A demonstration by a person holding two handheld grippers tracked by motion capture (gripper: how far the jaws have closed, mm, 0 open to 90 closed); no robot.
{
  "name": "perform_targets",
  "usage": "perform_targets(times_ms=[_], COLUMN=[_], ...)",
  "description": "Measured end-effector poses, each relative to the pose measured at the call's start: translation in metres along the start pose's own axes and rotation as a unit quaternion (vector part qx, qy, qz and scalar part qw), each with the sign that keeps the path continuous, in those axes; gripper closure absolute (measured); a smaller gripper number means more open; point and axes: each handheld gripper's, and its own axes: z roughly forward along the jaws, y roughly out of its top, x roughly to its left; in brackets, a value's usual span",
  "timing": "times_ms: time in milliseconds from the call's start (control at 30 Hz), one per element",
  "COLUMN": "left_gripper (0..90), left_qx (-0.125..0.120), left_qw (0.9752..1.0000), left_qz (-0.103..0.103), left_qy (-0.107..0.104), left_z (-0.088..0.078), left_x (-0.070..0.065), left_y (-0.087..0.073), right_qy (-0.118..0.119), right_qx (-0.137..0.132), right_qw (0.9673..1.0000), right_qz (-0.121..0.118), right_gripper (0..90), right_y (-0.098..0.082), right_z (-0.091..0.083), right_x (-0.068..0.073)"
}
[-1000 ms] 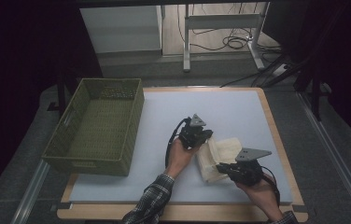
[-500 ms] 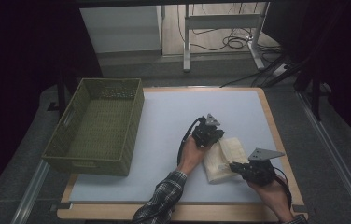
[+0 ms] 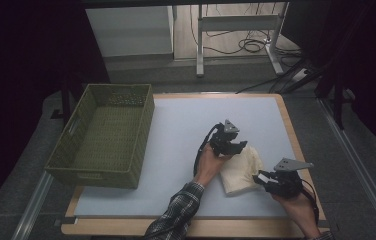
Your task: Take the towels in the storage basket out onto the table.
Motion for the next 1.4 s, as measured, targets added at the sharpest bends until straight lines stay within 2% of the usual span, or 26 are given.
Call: perform_targets(times_ms=[100,267,333,467,567,700,867,967,1067,1133,1200,1300,1333,1400], left_gripper=[39.2,31.8,28.9,21.3,17.8,12.6,10.0,9.1,7.9,7.6,7.4,6.9,6.6,6.5], left_qx=[-0.003,0.002,0.007,0.032,0.045,0.067,0.089,0.094,0.102,0.095,0.098,0.109,0.109,0.108], left_qw=[0.9999,0.9997,0.9996,0.9989,0.9982,0.9962,0.9935,0.9917,0.9898,0.9904,0.9898,0.9887,0.9886,0.9888], left_qz=[-0.004,-0.015,-0.018,-0.022,-0.032,-0.039,-0.048,-0.062,-0.069,-0.067,-0.063,-0.042,-0.042,-0.043], left_qy=[0.010,0.019,0.020,0.027,0.023,0.040,0.053,0.062,0.071,0.075,0.082,0.094,0.095,0.093], left_z=[-0.008,-0.024,-0.031,-0.045,-0.058,-0.076,-0.099,-0.110,-0.118,-0.123,-0.126,-0.125,-0.125,-0.125], left_x=[0.004,0.015,0.019,0.027,0.034,0.040,0.045,0.046,0.048,0.046,0.044,0.040,0.040,0.040], left_y=[-0.002,-0.011,-0.017,-0.035,-0.050,-0.069,-0.097,-0.113,-0.127,-0.134,-0.136,-0.137,-0.137,-0.137], right_qy=[-0.013,-0.038,-0.049,-0.064,-0.066,-0.052,-0.031,-0.017,-0.014,-0.017,-0.020,-0.028,-0.030,-0.025], right_qx=[0.000,0.006,0.010,0.011,0.008,0.002,0.002,0.009,0.020,0.033,0.047,0.069,0.075,0.080], right_qw=[0.9999,0.9992,0.9986,0.9974,0.9970,0.9979,0.9992,0.9998,0.9997,0.9993,0.9987,0.9972,0.9967,0.9965], right_qz=[0.004,0.013,0.018,0.033,0.039,0.038,0.024,0.011,0.003,0.004,0.005,0.008,0.006,0.007], right_gripper=[63.8,59.3,58.9,59.4,60.8,66.3,70.4,70.7,70.6,69.4,66.8,66.5,68.8,84.1], right_y=[-0.002,-0.010,-0.014,-0.019,-0.017,-0.009,0.006,0.015,0.018,0.018,0.015,0.010,0.008,0.005], right_z=[-0.008,-0.022,-0.028,-0.038,-0.043,-0.045,-0.035,-0.021,-0.006,0.004,0.013,0.024,0.026,0.028], right_x=[-0.006,-0.020,-0.026,-0.037,-0.039,-0.038,-0.027,-0.018,-0.013,-0.013,-0.014,-0.016,-0.016,-0.015])
